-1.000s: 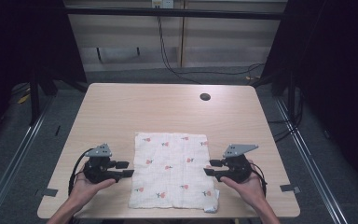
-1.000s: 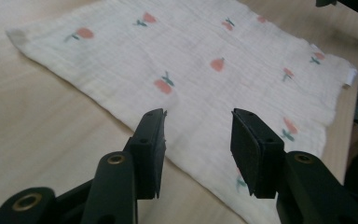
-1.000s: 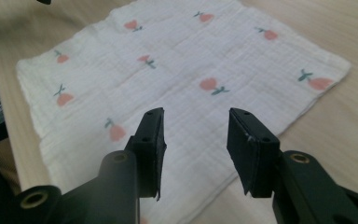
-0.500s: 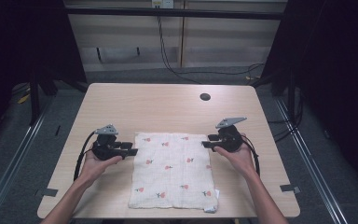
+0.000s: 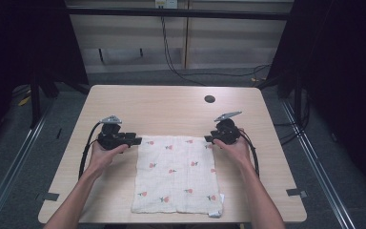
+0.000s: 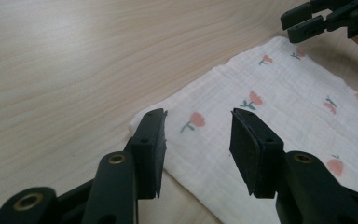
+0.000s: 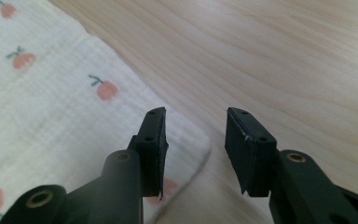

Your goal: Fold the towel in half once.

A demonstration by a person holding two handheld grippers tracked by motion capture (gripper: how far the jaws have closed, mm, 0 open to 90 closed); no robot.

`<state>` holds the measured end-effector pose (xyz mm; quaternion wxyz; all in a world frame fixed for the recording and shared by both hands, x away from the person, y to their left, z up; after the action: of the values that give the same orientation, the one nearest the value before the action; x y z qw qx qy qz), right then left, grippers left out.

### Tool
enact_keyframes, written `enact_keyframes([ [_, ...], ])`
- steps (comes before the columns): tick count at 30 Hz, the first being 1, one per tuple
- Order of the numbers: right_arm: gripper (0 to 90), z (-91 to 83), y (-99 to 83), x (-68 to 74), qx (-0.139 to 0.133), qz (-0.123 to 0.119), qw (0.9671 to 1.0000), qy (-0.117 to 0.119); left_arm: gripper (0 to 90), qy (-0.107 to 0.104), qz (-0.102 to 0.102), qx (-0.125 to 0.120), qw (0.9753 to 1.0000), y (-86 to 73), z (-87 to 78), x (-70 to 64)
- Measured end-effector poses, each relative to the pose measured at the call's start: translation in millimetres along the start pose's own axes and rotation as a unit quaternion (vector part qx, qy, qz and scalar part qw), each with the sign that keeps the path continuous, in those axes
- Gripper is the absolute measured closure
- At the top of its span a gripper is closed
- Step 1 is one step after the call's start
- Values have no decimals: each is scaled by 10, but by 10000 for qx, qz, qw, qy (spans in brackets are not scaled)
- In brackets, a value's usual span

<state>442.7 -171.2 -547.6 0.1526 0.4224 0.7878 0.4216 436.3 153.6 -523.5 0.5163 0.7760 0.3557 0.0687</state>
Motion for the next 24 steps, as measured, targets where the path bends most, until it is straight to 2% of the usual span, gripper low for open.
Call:
enact_keyframes([
  [1, 599, 8, 3, 11, -22, 10, 10000, 5, 545, 58, 84, 45, 9999, -17, 19, 24],
  [3, 598, 39, -19, 24, 127, -203, 9997, -91, 542, 104, 151, 170, 9997, -64, 59, 70],
  [4, 598, 39, -19, 24, 127, -203, 9997, -91, 533, 104, 151, 170, 9997, -64, 59, 70],
  [9, 597, 90, -80, -14, 248, -189, 9994, -161, 529, 156, 38, 147, 9998, -89, 98, 153],
  [11, 609, 86, -86, -2, 224, -277, 9993, -137, 525, 197, -19, 168, 9997, -92, 115, 198],
  [12, 626, 86, -87, 4, 205, -316, 9992, -115, 533, 177, -75, 172, 9997, -95, 132, 208],
  [13, 649, 79, -92, 23, 222, -254, 9994, -76, 539, 187, -132, 179, 9996, -103, 152, 220],
  [14, 726, 75, -94, 31, 226, -269, 9993, -85, 545, 179, -170, 198, 9995, -115, 182, 216],
  [15, 726, 75, -94, 31, 226, -269, 9993, -85, 545, 214, -125, 250, 9994, -128, 211, 215],
  [18, 824, 73, -97, 59, 237, -259, 9994, 22, 537, 283, -112, 300, 9991, -135, 267, 225],
  [20, 851, 73, -98, 77, 260, -277, 9993, 36, 536, 377, -159, 218, 9989, -116, 279, 243],
  [22, 858, 77, -96, 78, 245, -266, 9993, 53, 541, 333, -251, 164, 9990, -91, 279, 280],
  [24, 860, 73, -101, 75, 239, -230, 9994, 74, 552, 389, -240, 224, 9987, -93, 297, 303],
])
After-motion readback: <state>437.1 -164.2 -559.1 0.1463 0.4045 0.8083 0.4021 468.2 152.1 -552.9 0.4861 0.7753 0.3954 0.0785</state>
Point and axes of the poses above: each handheld gripper's, and its own axes: z roughly forward along the jaws, y roughly out of its top, x roughly to its left, the point moved 8 cm from there along z, roughly forward along the jaws, and after that the axes turned 10 degrees about -x, right-handed, at the moved point
